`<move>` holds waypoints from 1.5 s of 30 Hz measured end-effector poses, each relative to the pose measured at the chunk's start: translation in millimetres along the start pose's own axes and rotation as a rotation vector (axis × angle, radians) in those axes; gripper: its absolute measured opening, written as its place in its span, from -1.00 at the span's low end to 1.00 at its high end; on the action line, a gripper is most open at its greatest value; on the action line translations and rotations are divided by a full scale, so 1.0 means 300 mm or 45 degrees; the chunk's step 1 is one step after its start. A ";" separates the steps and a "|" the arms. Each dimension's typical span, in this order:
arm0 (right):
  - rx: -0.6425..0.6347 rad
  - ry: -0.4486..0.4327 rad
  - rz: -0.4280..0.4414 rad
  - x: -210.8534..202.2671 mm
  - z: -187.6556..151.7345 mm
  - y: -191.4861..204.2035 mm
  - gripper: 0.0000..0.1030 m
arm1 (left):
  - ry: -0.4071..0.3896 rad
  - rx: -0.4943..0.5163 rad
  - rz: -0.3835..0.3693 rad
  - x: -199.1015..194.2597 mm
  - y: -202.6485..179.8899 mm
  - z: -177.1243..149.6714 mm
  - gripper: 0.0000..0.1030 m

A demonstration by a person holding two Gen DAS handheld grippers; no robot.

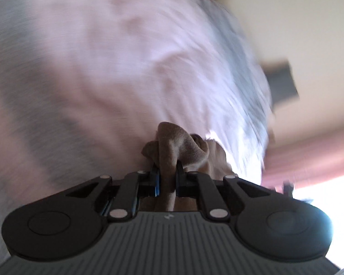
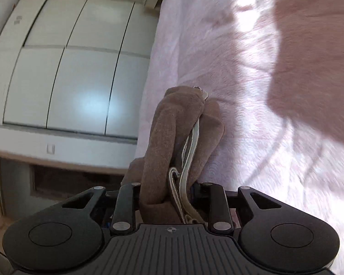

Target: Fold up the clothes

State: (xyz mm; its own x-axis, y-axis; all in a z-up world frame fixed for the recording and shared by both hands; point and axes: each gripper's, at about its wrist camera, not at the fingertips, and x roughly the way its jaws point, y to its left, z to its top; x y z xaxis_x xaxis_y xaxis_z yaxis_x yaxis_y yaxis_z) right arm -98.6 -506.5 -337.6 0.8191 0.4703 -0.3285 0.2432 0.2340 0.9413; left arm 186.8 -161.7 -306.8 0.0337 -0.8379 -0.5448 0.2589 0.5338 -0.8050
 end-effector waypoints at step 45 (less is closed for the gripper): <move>-0.652 -0.500 -1.212 -0.305 -0.302 0.262 0.07 | 0.351 0.900 0.315 0.354 -0.456 -0.409 -0.69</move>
State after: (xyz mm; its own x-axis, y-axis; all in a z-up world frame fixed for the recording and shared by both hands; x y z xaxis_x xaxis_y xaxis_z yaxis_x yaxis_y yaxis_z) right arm -201.6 -454.1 -240.6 0.5443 -0.3592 -0.7581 0.6843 0.7128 0.1535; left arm 36.4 -309.8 -283.5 -0.0463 -0.5970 -0.8009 0.8290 0.4243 -0.3643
